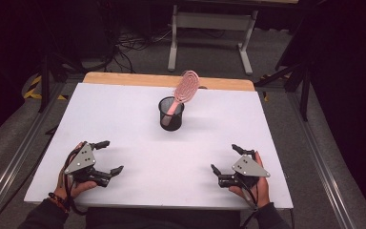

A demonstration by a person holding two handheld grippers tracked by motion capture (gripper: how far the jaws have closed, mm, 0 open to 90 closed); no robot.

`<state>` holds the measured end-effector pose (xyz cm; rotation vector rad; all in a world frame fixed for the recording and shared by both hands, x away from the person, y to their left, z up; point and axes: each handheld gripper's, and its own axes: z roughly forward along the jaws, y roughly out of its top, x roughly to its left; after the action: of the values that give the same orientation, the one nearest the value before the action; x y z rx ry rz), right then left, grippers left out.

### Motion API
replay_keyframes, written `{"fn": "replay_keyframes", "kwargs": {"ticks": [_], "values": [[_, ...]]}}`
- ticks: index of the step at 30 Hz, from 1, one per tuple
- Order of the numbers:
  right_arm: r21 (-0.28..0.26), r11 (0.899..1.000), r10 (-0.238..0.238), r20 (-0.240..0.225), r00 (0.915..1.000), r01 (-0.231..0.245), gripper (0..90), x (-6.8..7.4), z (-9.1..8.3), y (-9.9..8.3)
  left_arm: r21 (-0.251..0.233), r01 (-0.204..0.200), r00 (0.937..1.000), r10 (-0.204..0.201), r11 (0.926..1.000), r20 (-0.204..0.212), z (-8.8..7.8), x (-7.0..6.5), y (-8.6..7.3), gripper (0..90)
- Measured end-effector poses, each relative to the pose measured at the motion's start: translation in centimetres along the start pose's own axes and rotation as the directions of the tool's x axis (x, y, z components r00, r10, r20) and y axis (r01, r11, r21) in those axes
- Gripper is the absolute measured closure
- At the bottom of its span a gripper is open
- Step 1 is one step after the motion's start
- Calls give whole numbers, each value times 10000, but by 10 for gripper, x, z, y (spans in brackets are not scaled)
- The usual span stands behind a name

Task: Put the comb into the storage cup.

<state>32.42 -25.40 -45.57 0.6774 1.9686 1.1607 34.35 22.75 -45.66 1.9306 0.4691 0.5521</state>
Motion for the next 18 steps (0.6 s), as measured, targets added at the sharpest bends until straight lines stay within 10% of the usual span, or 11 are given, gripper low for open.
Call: {"fn": "replay_keyframes", "kwargs": {"ticks": [18], "values": [[-171, 9992, 364, 113, 9993, -362, 50, -2, -3, 3, -6, -128, 9999, 128, 9999, 29, -3, 0, 0, 56]]}}
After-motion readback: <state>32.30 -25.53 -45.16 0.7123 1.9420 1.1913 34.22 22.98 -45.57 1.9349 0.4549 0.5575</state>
